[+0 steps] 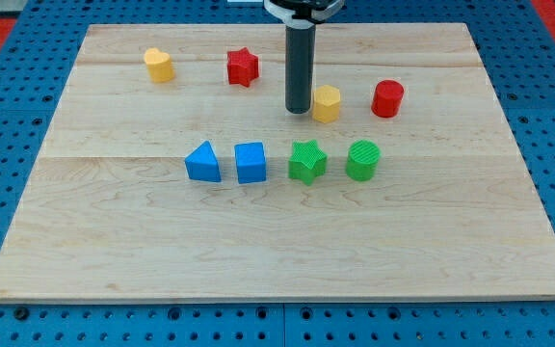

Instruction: Move the red star towards the yellow hexagon

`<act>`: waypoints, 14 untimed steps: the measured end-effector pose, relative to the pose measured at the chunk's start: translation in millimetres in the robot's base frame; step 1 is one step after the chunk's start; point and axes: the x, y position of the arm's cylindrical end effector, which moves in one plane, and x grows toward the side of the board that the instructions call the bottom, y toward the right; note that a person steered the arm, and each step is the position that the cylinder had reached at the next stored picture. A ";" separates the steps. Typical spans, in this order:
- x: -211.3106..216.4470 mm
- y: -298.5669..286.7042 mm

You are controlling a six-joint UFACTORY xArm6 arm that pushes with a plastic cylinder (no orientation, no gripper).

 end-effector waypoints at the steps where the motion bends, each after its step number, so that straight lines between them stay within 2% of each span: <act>1: 0.0 20.9; 2: 0.0 26.1; 3: -3.8 -0.5; 5: -77.7 11.4; 6: -123.5 -15.2; 7: -136.9 -59.1; 10: -89.3 -103.2; 14: -49.0 -75.9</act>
